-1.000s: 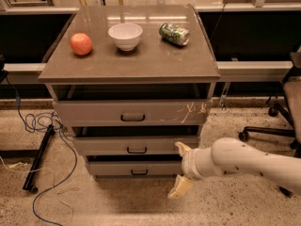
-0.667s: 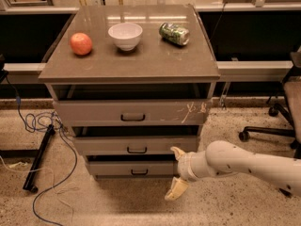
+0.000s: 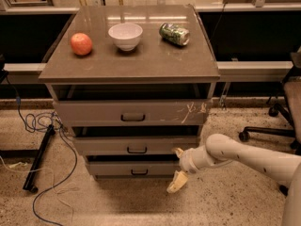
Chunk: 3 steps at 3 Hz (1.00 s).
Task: Open bottom drawer
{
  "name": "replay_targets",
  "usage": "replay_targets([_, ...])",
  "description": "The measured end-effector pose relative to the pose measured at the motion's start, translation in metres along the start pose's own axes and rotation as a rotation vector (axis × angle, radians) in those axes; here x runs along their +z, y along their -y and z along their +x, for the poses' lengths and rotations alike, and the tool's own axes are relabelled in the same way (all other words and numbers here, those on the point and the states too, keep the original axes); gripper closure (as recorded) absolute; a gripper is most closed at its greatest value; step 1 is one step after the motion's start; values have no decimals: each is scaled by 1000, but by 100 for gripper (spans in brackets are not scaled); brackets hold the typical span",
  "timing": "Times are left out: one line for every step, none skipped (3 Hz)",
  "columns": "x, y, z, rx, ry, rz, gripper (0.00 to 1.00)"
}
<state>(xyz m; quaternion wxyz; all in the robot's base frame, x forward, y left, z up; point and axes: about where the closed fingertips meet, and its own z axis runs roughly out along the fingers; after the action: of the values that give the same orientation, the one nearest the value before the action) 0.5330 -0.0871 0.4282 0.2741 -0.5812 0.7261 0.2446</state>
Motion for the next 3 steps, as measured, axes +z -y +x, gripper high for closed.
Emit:
replay_targets([0, 0, 0, 0, 0, 0, 0])
replay_targets([12, 0, 9, 16, 22, -15, 0])
replay_targets([35, 5, 34, 45, 46, -13, 0])
